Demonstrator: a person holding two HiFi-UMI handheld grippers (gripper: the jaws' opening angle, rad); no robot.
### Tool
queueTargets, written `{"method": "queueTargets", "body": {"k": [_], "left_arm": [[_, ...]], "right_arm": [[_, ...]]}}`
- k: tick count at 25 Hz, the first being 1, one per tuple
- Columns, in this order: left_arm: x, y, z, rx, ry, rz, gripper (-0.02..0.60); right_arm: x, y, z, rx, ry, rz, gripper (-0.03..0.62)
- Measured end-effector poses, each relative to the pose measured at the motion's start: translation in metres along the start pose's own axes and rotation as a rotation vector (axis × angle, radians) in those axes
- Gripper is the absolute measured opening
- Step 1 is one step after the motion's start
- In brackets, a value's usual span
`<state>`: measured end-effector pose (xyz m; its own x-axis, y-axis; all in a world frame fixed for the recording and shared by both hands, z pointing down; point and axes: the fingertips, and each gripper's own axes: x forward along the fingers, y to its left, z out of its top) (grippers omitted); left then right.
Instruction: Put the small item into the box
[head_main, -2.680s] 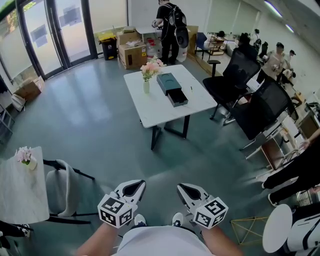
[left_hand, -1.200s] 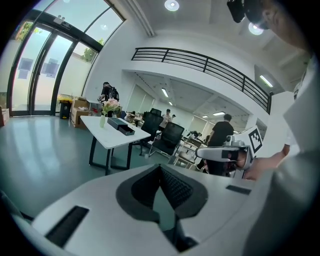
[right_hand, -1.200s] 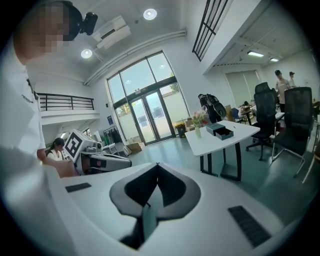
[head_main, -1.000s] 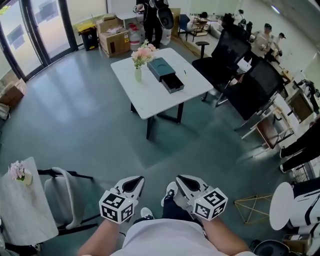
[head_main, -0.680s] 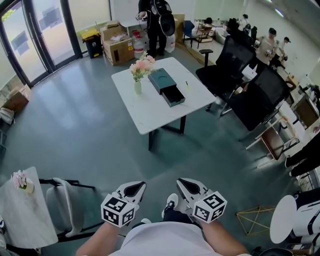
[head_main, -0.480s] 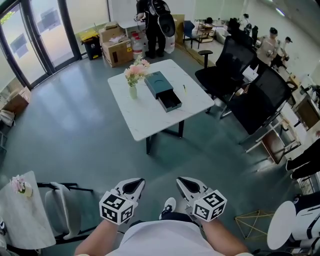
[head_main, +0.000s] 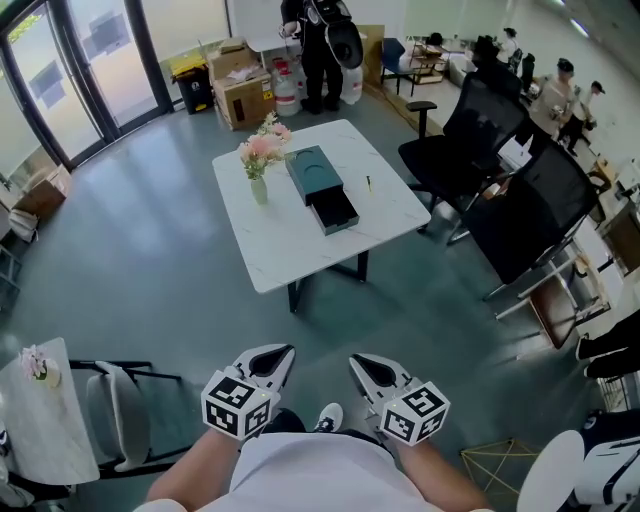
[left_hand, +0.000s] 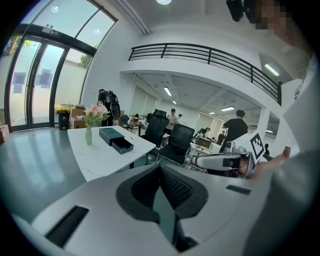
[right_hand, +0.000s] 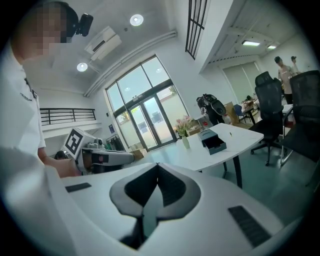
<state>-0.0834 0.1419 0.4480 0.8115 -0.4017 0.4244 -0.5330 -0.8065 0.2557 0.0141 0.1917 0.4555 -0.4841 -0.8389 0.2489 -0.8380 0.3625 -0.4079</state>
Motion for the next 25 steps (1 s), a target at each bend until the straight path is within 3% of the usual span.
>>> {"method": "queueTargets", "body": {"k": [9,16,20,25], "left_arm": [[0.029,0.012,0.002,-0.020,0.031,0.006,0.012],[0.071,0.021,0.028,-0.011,0.024,-0.049,0.012],[0.094,0.037,0.055,0.005,-0.008,-0.067,0.012],[0.119,0.079,0.068,-0.012,0.013,-0.063,0.012]], "right_arm": [[-0.004,-0.035,0.002,0.033,-0.008,-0.042,0.015],[0.002,-0.068,0.016,0.040,0.000,-0.109,0.015],[0.025,-0.086,0.030,0.027,0.011,-0.115,0.015],[0.072,-0.103,0.046,0.013,0.047,-0.100,0.015]]}}
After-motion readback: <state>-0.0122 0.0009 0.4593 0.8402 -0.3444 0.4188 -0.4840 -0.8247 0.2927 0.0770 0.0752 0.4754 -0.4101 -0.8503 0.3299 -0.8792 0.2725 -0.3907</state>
